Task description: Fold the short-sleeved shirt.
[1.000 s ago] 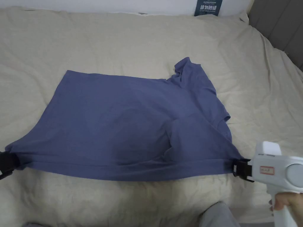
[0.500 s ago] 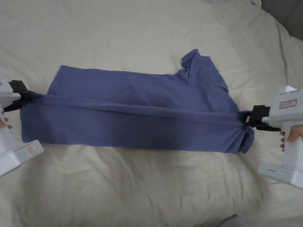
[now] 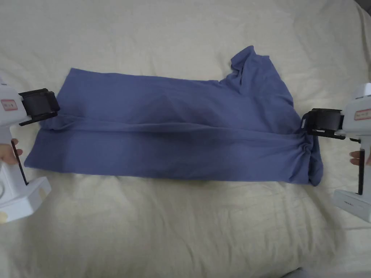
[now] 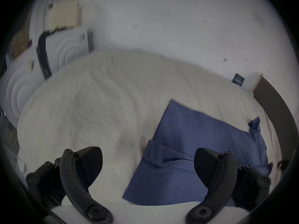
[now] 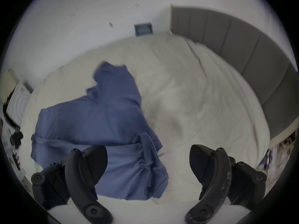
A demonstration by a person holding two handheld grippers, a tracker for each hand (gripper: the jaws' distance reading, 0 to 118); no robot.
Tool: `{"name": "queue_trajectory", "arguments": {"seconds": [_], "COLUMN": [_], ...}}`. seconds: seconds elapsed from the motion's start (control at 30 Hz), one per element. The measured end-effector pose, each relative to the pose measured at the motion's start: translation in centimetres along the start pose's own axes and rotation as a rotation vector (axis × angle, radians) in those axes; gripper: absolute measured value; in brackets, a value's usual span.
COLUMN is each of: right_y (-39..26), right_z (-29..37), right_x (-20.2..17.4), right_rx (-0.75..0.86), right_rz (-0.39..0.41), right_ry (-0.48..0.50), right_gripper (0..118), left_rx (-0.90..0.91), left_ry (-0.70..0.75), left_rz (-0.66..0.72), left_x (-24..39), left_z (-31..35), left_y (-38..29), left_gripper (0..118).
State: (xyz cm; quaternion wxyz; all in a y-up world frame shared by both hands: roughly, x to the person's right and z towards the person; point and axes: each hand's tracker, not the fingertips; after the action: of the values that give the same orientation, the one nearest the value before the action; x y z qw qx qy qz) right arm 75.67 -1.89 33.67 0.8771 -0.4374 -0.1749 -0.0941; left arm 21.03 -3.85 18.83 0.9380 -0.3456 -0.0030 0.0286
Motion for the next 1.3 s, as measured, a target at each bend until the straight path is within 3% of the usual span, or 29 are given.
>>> {"name": "queue_trajectory", "arguments": {"seconds": [0.1,0.17,0.2,0.37,0.43,0.53,0.6,0.63,0.7,0.73,0.77,0.87,1.1,1.13,1.2,1.3], "right_y": [-1.7,-3.8,-4.9,-10.3,-12.0,-14.1,-15.3,-15.8,-16.4,-16.6,-16.7,-16.8,-16.1,-16.0,-15.6,-15.1], "right_z": [6.3,10.7,12.4,17.7,18.6,19.2,19.5,19.7,19.6,19.6,19.6,19.5,19.5,19.5,19.6,19.0], "right_x": [-1.2,-2.2,-2.7,-4.9,-5.8,-6.5,-6.9,-7.2,-7.2,-7.2,-7.2,-7.0,-7.1,-7.1,-7.2,-7.0], "right_rx": [0.226,0.401,0.473,0.665,0.678,0.678,0.676,0.676,0.679,0.677,0.674,0.667,0.665,0.667,0.669,0.661], "right_rz": [0.097,0.141,0.15,0.155,0.136,0.101,0.097,0.097,0.091,0.086,0.07,0.057,0.052,0.053,0.057,0.055], "right_ry": [0.03,0.05,0.062,0.065,0.059,0.09,0.105,0.103,0.09,0.092,0.098,0.121,0.131,0.132,0.129,0.129], "right_gripper": [107,113,118,118,118,116,114,107,66,40,11,2,1,1,1,1], "left_rx": [0.185,0.294,0.341,0.48,0.489,0.489,0.478,0.473,0.475,0.481,0.487,0.458,0.324,0.297,0.184,0.013], "left_ry": [-0.025,-0.022,-0.019,0.011,0.0,-0.024,-0.063,-0.073,-0.066,-0.062,-0.061,-0.099,-0.11,-0.118,-0.18,-0.214], "left_rz": [-0.094,-0.14,-0.155,-0.26,-0.279,-0.274,-0.236,-0.222,-0.225,-0.227,-0.229,-0.21,-0.231,-0.22,-0.179,-0.1], "left_x": [0.5,0.9,1.0,1.9,2.1,1.9,1.8,1.8,1.9,1.9,1.8,1.7,1.5,1.2,0.5,-0.4], "left_z": [6.0,10.2,11.8,18.3,19.9,21.1,21.7,22.0,22.3,22.4,22.6,22.7,20.3,19.4,17.0,12.6], "left_y": [-1.0,-2.2,-2.7,-7.1,-8.8,-10.4,-10.9,-11.1,-11.6,-11.8,-11.9,-12.0,-8.2,-7.0,-4.2,-1.0], "left_gripper": [117,118,118,115,102,63,58,48,16,3,0,0,0,4,35,100]}}
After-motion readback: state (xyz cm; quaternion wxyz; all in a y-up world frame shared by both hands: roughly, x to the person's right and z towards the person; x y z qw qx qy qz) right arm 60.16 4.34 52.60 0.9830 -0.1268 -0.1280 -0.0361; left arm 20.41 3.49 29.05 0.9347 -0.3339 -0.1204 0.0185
